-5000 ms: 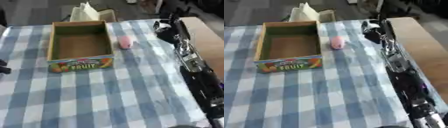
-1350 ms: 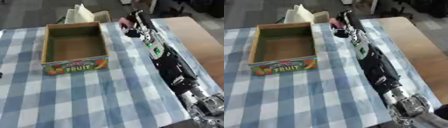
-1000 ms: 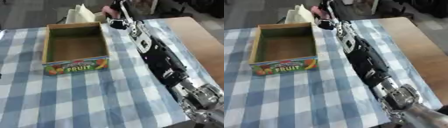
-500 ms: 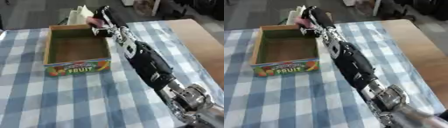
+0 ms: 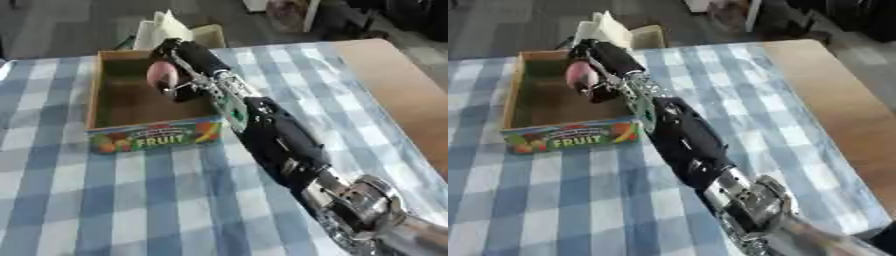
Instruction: Pick up objects on the table and place them in the box.
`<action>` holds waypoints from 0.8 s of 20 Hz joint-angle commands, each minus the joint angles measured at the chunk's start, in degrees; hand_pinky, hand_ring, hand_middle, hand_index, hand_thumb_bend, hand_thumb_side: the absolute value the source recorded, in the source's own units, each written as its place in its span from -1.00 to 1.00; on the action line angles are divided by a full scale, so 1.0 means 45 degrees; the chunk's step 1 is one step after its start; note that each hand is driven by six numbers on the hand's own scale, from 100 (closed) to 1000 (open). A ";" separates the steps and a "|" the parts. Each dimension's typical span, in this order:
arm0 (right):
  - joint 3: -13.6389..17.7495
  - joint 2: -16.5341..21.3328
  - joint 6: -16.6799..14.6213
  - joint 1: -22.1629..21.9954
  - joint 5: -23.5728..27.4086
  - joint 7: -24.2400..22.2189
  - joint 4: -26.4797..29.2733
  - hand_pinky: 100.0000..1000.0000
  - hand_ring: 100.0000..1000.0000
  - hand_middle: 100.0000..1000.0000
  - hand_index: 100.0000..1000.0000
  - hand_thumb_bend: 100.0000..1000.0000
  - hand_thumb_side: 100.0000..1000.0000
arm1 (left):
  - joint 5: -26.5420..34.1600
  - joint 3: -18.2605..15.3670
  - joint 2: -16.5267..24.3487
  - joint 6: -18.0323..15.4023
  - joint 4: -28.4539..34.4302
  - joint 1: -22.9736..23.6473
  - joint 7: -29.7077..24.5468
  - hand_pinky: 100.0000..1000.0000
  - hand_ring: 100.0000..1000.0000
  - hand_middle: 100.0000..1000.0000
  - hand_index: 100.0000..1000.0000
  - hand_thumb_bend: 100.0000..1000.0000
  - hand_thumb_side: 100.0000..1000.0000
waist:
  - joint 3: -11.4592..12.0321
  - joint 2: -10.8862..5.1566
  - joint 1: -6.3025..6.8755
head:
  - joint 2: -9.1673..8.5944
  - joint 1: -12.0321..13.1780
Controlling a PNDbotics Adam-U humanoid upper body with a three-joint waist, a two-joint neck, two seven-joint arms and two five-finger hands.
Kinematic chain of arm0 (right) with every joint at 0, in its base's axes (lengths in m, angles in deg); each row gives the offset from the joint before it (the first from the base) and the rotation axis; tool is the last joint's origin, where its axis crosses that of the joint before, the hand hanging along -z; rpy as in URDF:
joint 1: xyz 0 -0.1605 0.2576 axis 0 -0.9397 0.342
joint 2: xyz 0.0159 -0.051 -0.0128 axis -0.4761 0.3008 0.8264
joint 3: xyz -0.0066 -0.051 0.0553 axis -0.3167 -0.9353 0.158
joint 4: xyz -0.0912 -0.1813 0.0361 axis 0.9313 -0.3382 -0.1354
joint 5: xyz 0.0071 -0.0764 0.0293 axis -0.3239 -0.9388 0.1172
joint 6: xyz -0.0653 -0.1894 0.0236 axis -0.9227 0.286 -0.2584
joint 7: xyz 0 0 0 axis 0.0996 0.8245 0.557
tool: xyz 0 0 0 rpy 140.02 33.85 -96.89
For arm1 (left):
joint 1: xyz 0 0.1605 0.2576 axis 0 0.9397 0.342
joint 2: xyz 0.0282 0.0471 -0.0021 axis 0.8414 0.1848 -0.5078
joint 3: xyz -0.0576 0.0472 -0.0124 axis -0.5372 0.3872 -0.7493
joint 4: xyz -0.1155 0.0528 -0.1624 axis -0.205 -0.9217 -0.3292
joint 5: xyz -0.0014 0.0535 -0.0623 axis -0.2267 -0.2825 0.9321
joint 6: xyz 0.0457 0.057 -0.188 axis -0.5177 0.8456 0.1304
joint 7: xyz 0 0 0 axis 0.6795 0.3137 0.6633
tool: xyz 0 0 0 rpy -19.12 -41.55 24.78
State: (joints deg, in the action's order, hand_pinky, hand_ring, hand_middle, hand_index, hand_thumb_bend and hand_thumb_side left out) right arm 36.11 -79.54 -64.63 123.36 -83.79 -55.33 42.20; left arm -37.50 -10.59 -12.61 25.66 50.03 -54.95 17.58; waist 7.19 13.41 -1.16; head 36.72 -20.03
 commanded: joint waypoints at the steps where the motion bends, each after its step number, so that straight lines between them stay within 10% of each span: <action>1: 0.0130 0.0189 -0.0074 0.0229 -0.0136 -0.0222 0.0202 0.12 0.51 0.46 0.57 -0.57 -0.94 | 0.0028 -0.0012 0.0086 -0.0010 0.0236 -0.0161 -0.0026 0.31 -0.14 -0.06 0.06 -1.00 0.69 | -0.0020 -0.0198 0.0037 | -0.0116 0.0015; 16: 0.0838 0.1184 0.0715 -0.0134 0.1756 0.0107 0.1414 0.04 0.50 0.44 0.58 -0.88 -1.00 | 0.0013 -0.0140 0.0136 -0.0006 0.0228 -0.0056 0.0087 0.31 -0.14 -0.06 0.06 -1.00 0.69 | -0.0286 -0.0229 0.0023 | -0.0118 0.0294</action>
State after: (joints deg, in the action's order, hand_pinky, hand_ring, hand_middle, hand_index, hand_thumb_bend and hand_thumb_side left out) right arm 38.90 -76.11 -62.13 121.78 -77.30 -55.28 46.65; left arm -37.50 -10.67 -12.61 25.67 50.03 -54.81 17.72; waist 5.85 13.42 -1.22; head 36.69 -18.98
